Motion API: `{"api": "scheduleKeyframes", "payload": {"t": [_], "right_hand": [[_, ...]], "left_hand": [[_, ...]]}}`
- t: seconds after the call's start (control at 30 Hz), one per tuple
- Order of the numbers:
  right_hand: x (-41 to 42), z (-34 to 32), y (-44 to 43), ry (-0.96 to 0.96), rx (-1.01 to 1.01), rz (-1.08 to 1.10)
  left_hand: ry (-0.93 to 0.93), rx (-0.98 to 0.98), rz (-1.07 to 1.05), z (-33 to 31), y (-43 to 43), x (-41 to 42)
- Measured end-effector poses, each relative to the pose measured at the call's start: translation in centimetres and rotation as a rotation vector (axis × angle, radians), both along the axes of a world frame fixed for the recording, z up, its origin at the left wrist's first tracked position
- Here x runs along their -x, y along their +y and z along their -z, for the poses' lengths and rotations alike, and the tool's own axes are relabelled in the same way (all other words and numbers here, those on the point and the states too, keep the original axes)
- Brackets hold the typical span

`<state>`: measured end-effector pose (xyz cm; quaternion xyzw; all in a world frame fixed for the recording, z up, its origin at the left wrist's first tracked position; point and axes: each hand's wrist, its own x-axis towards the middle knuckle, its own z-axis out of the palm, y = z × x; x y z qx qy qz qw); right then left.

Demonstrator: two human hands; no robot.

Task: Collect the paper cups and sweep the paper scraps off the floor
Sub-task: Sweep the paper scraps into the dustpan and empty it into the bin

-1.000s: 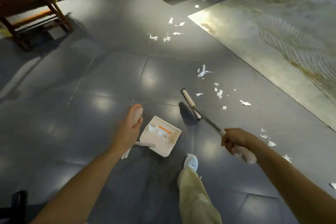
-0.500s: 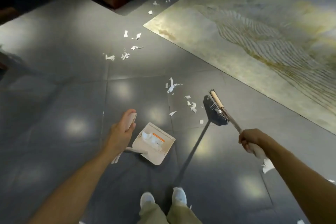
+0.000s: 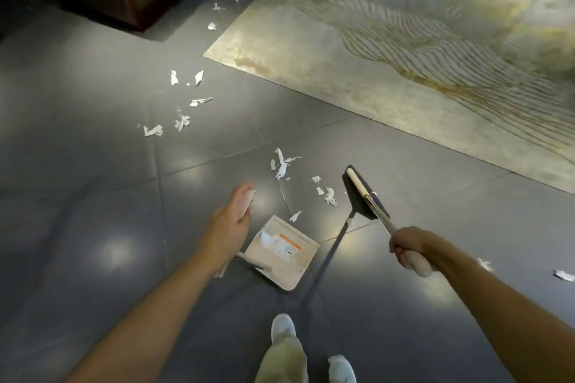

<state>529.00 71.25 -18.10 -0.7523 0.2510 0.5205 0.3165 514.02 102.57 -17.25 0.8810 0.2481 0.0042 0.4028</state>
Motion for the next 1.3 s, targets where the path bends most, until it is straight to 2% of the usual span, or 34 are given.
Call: {"api": "scheduleKeyframes", "payload": {"t": [0.17,0.3,0.4,0.57,0.7,1.0,1.13,1.3], "right_hand": [[0.0,-1.4,4.5,0.001,0.002,-0.105],[1.7,-3.5,6.2,-0.018,0.016,-0.42],[3.6,-5.5,7.0,0.042,0.008,-0.579],[3.9,-9.1,7.2,0.261,-0.092,-0.406],[3.5,-11.2,7.0,0.314,-0.125,-0.328],[-0.9,-12.1,10.0,0.155,-0.156,-0.309],[-4.4,-10.8,14.2,0.056,-0.084,-0.399],[-8.0,-7.4,19.6,-0.187,-0.014,-0.576]], "left_hand": [[-0.065,0.001,0.04,0.3,0.4,-3.4],[-0.091,-0.02,0.056,0.5,0.1,-5.2],[-0.105,-0.032,0.048,0.8,-0.1,-6.2],[-0.08,-0.084,0.031,0.6,0.3,-6.0],[-0.051,-0.035,0.02,0.1,1.6,-3.9],[-0.023,0.036,-0.123,-0.6,4.6,0.9],[-0.007,0.028,-0.226,-0.6,6.5,1.7],[0.011,0.005,-0.36,-1.1,9.4,3.7]]}}
